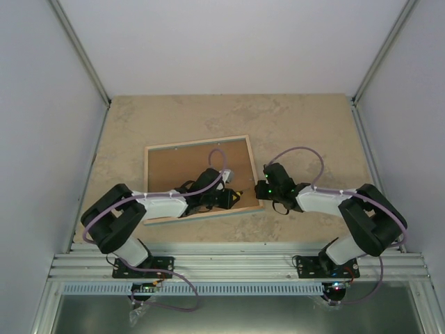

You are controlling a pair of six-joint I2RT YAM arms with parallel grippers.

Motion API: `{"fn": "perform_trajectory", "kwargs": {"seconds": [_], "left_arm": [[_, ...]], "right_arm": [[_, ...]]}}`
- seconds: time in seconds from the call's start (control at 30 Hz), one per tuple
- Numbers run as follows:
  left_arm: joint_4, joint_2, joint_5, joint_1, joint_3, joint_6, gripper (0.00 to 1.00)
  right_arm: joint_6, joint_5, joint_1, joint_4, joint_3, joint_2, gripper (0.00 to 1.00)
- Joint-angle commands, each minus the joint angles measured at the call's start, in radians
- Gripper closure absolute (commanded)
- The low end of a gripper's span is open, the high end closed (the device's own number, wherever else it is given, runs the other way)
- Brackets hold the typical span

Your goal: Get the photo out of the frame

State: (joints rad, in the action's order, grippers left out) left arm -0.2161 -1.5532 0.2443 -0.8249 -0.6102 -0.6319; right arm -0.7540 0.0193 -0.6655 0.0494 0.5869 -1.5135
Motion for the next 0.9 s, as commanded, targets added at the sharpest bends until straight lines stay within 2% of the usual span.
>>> {"fn": "perform_trajectory", "kwargs": {"seconds": [0.0,0.87], "left_arm": [[-0.048,-0.014,0.01,-0.008,-0.032,-0.014,1.0],[-0.056,-0.112,-0.096,-0.006,-0.108,-0.033,1.0]], "right_arm": [[-0.063,-0.017,-0.013,0.095,-0.011,0.004,1.0],[-0.044,-0.054,-0.016,0.107,-0.004,-0.023,1.0]]}}
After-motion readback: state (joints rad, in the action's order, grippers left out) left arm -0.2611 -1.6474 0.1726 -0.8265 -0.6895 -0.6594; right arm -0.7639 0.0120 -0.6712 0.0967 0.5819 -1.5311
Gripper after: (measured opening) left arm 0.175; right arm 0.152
